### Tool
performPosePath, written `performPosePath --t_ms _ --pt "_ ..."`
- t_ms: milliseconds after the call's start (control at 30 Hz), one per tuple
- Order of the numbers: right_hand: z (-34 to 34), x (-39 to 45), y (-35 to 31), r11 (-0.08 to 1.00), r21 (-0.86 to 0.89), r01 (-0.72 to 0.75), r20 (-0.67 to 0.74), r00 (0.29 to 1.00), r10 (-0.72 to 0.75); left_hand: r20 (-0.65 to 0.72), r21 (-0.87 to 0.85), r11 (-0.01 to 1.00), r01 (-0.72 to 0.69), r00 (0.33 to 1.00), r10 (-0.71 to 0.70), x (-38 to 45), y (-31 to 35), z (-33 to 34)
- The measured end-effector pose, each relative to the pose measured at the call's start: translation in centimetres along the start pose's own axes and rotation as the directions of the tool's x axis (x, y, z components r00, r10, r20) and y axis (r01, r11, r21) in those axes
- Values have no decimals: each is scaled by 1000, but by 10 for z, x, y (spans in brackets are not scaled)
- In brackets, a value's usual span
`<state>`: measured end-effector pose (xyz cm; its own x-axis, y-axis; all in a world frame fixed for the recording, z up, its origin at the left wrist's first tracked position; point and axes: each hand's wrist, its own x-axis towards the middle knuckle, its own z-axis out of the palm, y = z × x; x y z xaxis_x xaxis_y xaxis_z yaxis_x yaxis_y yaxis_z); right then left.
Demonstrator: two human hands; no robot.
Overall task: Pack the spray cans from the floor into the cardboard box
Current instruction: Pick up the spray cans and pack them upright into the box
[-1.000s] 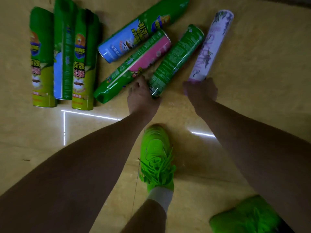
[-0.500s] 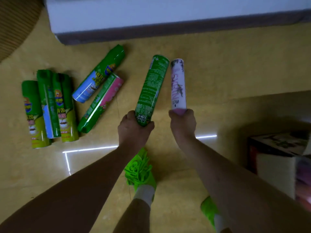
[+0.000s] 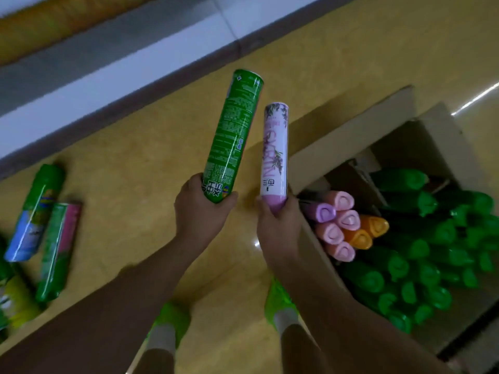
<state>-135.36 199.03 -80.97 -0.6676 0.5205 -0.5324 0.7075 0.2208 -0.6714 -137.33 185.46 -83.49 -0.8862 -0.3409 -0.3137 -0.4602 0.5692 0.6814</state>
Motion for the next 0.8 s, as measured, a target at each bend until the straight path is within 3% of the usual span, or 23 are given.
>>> performPosePath --t_ms 133,333,533,667,800 --pt "-77 22 22 991 117 -60 -63 996 68 75 -5 997 -72 995 72 -22 61 47" --pt "-193 44 58 994 -96 -47 -202 979 27 197 72 976 -205 962 188 -42 131 107" --pt "-250 78 73 935 -350 -62 -123 992 20 332 269 943 -198 938 103 -38 189 146" --pt "-257 103 67 880 -471 56 9 998 -58 391 342 908 -239 915 94 -26 225 161" --pt "-241 129 55 813 -560 159 129 986 -104 450 417 831 -369 878 164 -6 262 174"
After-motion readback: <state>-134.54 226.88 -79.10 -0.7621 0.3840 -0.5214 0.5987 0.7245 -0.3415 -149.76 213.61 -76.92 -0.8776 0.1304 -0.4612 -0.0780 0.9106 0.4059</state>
